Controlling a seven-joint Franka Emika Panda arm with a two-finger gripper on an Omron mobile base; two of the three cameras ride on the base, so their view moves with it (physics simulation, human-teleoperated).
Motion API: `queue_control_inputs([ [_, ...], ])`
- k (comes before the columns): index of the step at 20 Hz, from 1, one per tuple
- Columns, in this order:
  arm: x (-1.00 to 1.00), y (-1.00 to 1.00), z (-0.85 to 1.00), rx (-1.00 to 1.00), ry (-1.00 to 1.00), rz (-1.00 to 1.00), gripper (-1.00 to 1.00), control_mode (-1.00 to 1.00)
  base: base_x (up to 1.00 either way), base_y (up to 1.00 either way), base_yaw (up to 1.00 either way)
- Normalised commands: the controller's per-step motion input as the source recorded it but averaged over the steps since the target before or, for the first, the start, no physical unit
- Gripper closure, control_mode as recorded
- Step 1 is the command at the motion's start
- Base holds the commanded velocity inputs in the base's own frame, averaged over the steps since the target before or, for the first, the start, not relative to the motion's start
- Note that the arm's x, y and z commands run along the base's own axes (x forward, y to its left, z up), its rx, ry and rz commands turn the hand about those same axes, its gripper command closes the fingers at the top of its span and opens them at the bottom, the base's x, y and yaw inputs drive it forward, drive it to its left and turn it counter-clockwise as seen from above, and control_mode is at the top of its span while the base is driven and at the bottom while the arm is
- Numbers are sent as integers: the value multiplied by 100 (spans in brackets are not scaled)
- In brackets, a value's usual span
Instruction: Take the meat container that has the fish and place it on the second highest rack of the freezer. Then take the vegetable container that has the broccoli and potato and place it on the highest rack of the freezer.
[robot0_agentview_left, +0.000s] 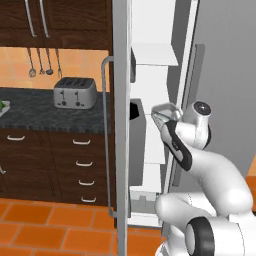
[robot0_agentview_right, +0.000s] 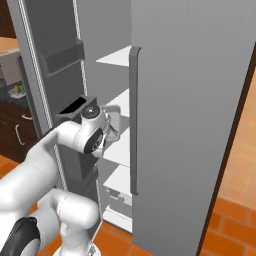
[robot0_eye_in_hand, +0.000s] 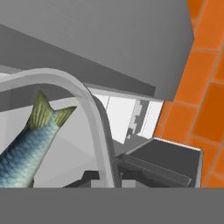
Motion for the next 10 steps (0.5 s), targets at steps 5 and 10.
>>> queue_control_inputs([
  [5,13,4,9,1,0,2,100,-100,0,0,0],
  [10,23,3,9,1,0,0,100,-100,0,0,0],
])
